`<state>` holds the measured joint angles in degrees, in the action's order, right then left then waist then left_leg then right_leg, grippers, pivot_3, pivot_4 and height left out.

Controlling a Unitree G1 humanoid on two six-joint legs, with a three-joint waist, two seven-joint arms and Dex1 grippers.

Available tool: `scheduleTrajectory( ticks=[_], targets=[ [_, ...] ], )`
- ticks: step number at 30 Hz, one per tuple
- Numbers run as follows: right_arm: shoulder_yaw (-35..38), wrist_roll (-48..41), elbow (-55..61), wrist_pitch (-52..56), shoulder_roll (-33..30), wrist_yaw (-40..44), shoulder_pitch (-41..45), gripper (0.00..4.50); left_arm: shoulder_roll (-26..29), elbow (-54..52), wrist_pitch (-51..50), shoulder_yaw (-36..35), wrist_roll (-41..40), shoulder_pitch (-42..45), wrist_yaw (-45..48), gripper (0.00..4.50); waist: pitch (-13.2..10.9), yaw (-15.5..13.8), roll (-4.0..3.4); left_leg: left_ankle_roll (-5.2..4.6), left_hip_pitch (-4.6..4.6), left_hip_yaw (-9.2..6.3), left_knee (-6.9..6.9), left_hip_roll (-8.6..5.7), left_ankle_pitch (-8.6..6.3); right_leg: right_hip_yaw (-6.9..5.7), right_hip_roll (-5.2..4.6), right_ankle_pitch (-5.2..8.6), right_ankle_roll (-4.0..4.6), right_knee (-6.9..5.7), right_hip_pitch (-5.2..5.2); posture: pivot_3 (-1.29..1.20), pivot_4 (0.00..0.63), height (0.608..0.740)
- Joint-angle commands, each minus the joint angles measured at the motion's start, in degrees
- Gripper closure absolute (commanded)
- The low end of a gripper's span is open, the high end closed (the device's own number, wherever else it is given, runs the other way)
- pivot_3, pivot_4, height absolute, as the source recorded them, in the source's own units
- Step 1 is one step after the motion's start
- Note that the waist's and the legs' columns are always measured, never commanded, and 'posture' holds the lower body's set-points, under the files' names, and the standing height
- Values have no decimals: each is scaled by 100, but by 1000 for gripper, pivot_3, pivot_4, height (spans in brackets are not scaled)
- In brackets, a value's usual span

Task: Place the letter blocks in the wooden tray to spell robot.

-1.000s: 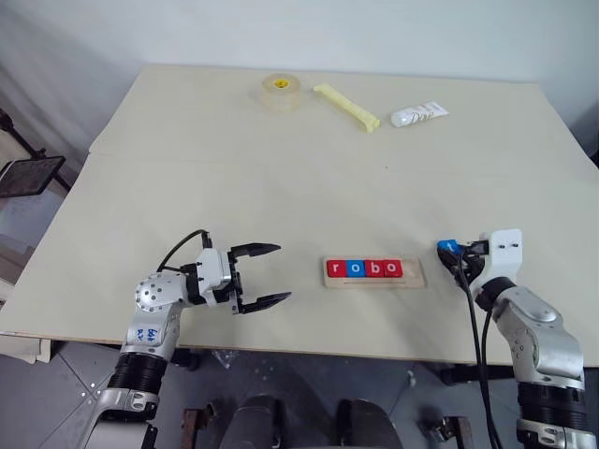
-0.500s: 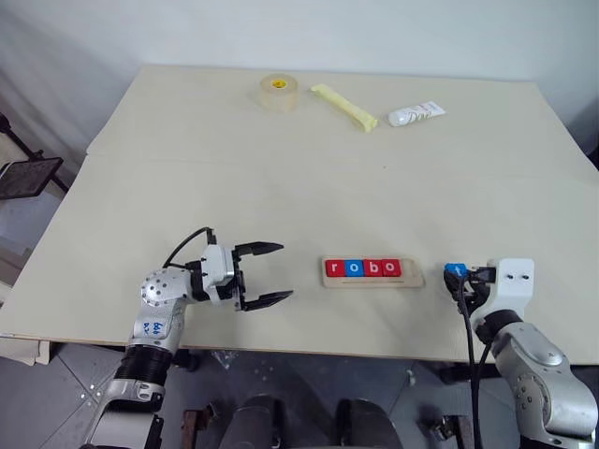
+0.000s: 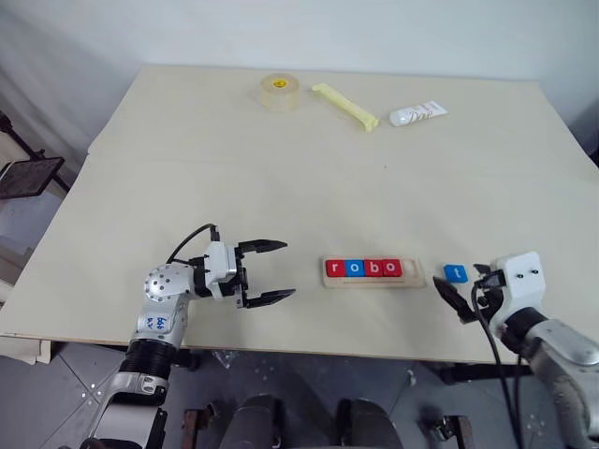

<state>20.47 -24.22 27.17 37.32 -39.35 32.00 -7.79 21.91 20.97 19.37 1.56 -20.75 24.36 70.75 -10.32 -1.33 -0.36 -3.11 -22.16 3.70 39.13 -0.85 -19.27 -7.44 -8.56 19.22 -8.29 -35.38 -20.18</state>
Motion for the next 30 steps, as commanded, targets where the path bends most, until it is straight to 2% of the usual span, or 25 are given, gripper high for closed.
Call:
scheduleTrajectory(
  ticks=[1,5,9,15,21,25,30],
  targets=[
    [-135,-48,-199,-424,-1052,1431,92,45,-15,-177,59,-14,-11,-60,-58,0,0,-1,0,-1,0,0,0,1,0,0,0,0,0,2,1,0,150,740],
    [-538,325,-1213,-1205,-1951,2466,544,45,-31,-254,49,-13,3,-122,-123,0,-1,0,3,-1,1,0,0,4,0,-7,1,0,0,22,11,0,150,740],
    [-1189,829,-2401,-2140,-2402,3289,1345,45,-9,-389,22,-40,10,-236,-203,0,-2,8,3,-2,1,-2,1,4,1,-14,0,0,0,37,21,0,150,740],
    [-2321,1735,-4480,-3609,-2329,4274,2918,45,55,-752,-68,-88,21,-509,-394,0,-2,16,3,-2,1,-8,6,5,1,-22,0,0,-1,44,29,0,150,740],
    [-2791,2130,-5712,-4295,-2046,4707,3768,45,168,-1071,-171,-140,12,-750,-584,0,-2,14,4,-1,-1,-16,6,6,1,-31,0,0,-1,47,34,0,150,740],
    [-2970,2330,-6285,-4487,-1845,4824,4169,1299,255,-1257,-214,-184,-1,-919,-688,0,-2,38,4,-1,6,-19,8,9,1,-32,1,0,-1,50,44,0,150,740],
    [-2975,2417,-6462,-4521,-1767,4904,4341,2942,289,-1333,-236,-178,-7,-977,-750,0,-2,58,4,-1,9,-23,16,10,1,-33,1,0,-1,54,55,0,150,740]
  ],
)
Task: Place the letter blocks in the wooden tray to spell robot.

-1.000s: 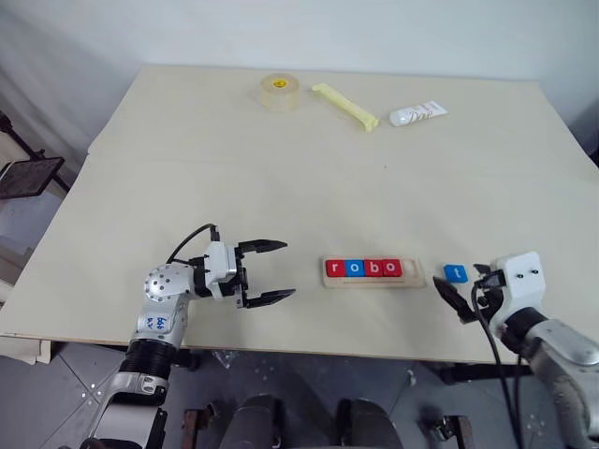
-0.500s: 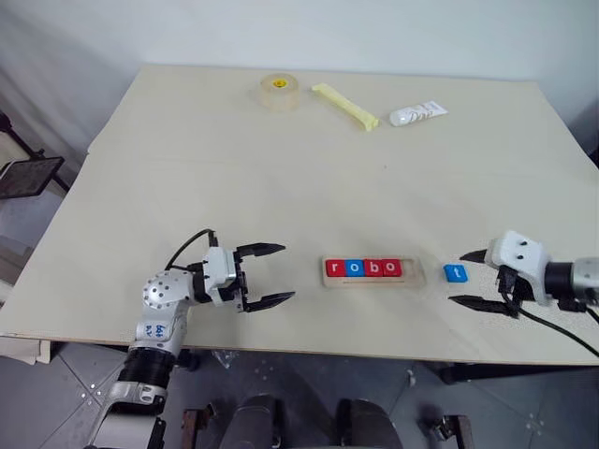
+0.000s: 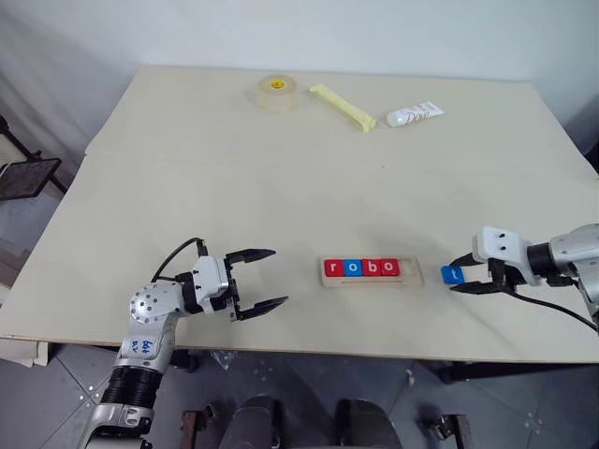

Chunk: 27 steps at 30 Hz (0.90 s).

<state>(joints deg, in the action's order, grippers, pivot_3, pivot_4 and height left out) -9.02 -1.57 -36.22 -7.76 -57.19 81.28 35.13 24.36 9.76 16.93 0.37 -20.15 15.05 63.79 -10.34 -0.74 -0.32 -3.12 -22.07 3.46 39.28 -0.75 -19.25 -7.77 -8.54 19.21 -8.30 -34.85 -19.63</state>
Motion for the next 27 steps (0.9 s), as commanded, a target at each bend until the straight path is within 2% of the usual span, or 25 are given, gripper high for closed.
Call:
scheduleTrajectory(
  ticks=[1,7,13,19,27],
  targets=[
    [-12,149,-92,40,19,-15,80,3036,47,-216,8,-56,-67,-49,-60,0,0,0,0,0,0,-1,1,0,0,1,0,0,0,0,0,0,150,740],
    [99,-118,1150,1564,59,64,302,3034,29,-117,41,-7,-78,18,-16,0,-5,20,-10,0,-4,-1,1,0,0,2,-1,0,0,-4,-8,0,150,740],
    [-49,-37,1935,2527,94,88,375,3034,-53,2,88,54,-51,133,-4,0,-5,13,-11,2,-9,-7,-2,-2,-1,0,-1,0,0,-13,-16,0,150,740],
    [-383,58,2283,2633,217,220,530,3034,-95,30,133,63,-28,118,-14,0,-5,-16,-12,2,-11,-4,-1,-4,-1,2,-2,0,0,-10,-19,0,150,740],
    [-631,164,2091,2571,403,235,838,3034,-100,-90,132,56,-22,-2,-102,0,-5,-22,-11,2,-12,-6,-2,-4,-1,1,-1,0,0,-12,-20,0,150,740]
  ],
)
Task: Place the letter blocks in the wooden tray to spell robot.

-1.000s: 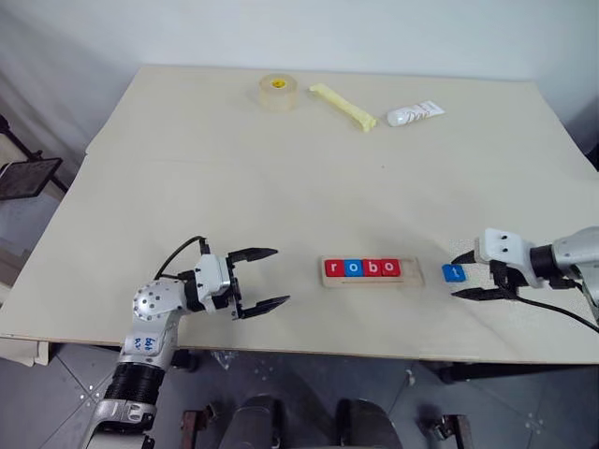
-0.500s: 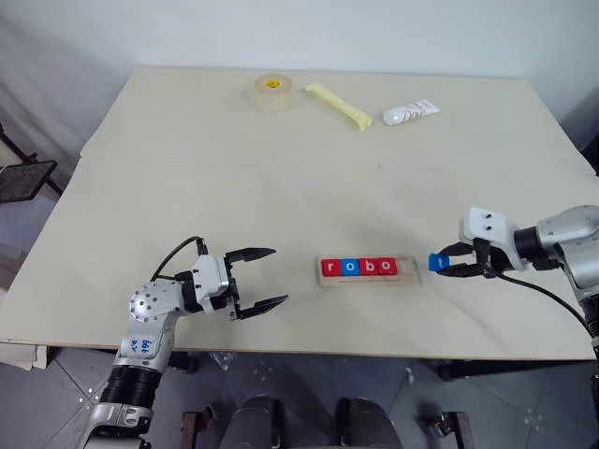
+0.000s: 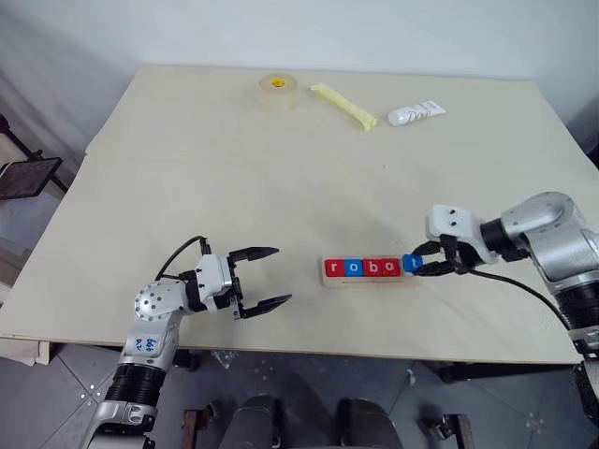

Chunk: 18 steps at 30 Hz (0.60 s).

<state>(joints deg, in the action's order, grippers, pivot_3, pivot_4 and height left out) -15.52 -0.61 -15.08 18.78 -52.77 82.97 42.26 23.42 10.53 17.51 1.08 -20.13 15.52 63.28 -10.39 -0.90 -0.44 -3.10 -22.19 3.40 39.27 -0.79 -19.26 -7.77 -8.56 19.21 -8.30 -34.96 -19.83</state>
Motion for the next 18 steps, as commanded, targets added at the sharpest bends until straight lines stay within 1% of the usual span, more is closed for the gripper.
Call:
scheduleTrajectory(
  ticks=[1,6,13,18],
  targets=[
    [-6,92,-62,-123,-41,77,143,3034,-7,-175,70,-12,-19,-52,-63,0,0,-15,0,0,0,-1,0,0,0,0,0,0,0,0,0,0,150,740],
    [-175,275,-338,-350,78,75,300,3034,20,-256,69,-51,-24,-147,-140,0,0,2,0,0,0,2,0,0,0,0,0,0,0,1,0,0,150,740],
    [-201,366,-506,-523,85,163,382,3034,35,-308,67,-35,-18,-191,-202,0,0,-4,0,0,0,0,-1,-1,0,0,0,0,0,0,-1,0,150,740],
    [-278,411,-329,-464,168,258,312,3034,23,-293,81,-33,-17,-188,-239,0,0,9,0,0,0,1,-2,0,0,0,0,0,0,0,-1,0,150,740]
  ],
)
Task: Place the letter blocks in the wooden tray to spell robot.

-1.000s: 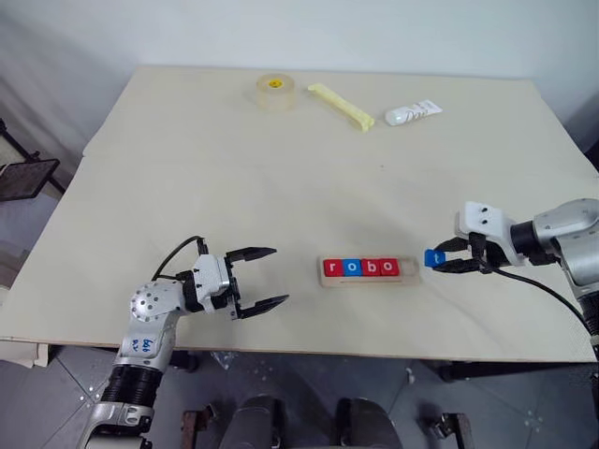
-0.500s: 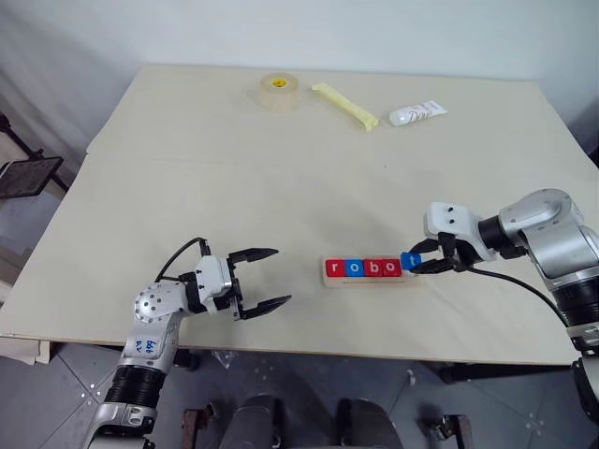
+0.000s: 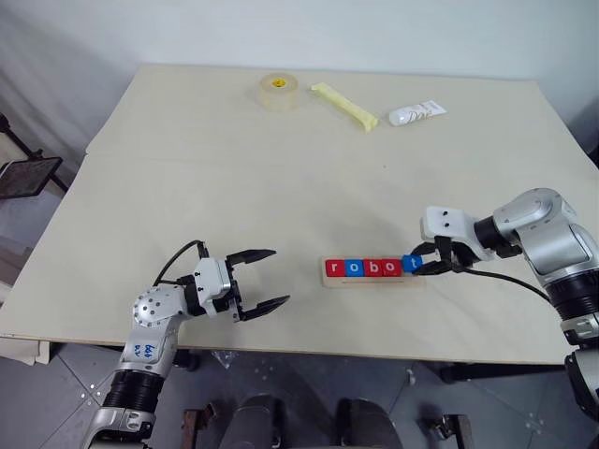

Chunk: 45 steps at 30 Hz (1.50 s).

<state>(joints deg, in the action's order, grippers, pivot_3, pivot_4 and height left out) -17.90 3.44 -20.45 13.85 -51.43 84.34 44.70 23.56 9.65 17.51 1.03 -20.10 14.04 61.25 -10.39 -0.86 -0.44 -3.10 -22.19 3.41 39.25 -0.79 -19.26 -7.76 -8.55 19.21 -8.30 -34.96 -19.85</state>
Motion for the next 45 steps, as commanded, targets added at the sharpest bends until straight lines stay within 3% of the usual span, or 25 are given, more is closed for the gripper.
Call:
scheduleTrajectory(
  ticks=[1,15,24,30,34,38,41,45],
  targets=[
    [-38,6,226,45,44,130,66,3034,6,-201,81,-26,-19,-35,-43,0,0,9,0,0,0,0,0,0,0,0,0,0,0,0,0,0,150,740],
    [23,-64,425,324,164,77,-52,3034,-27,-90,130,-8,12,47,-72,0,0,15,0,0,0,-1,0,0,0,0,0,0,0,-1,-1,0,150,740],
    [489,-438,895,670,-113,1,-158,16,-25,148,176,-7,10,212,25,0,0,8,0,0,0,-1,-1,0,0,0,0,0,0,-1,-1,0,150,740],
    [1033,-782,1278,863,-357,-207,-569,16,-2,279,158,-52,-15,347,68,0,0,-38,0,0,0,-1,-1,0,0,0,0,0,0,0,0,0,150,740],
    [2410,-1573,1535,421,-489,-327,-1814,16,147,377,196,-256,63,476,-107,0,-1,-83,2,0,-4,-15,-1,-5,0,-3,-1,0,-1,0,3,0,150,740],
    [3272,-2186,1650,-221,-441,36,-3157,16,299,608,16,-434,-181,599,47,0,-1,-80,2,-1,-2,-31,-7,-11,0,-12,-1,-1,-1,4,16,0,150,740],
    [3906,-2793,1451,-659,-94,81,-3632,16,388,988,-36,-589,-366,742,324,0,-1,-43,3,-2,2,-24,-6,-10,0,-12,-2,-1,-1,7,19,0,150,740],
    [4273,-2953,1075,-1198,-37,217,-4113,16,557,1482,22,-724,-433,891,713,0,-1,-30,3,-1,13,-1,-6,-4,6,-3,0,-1,-2,12,22,0,150,740]
  ],
)
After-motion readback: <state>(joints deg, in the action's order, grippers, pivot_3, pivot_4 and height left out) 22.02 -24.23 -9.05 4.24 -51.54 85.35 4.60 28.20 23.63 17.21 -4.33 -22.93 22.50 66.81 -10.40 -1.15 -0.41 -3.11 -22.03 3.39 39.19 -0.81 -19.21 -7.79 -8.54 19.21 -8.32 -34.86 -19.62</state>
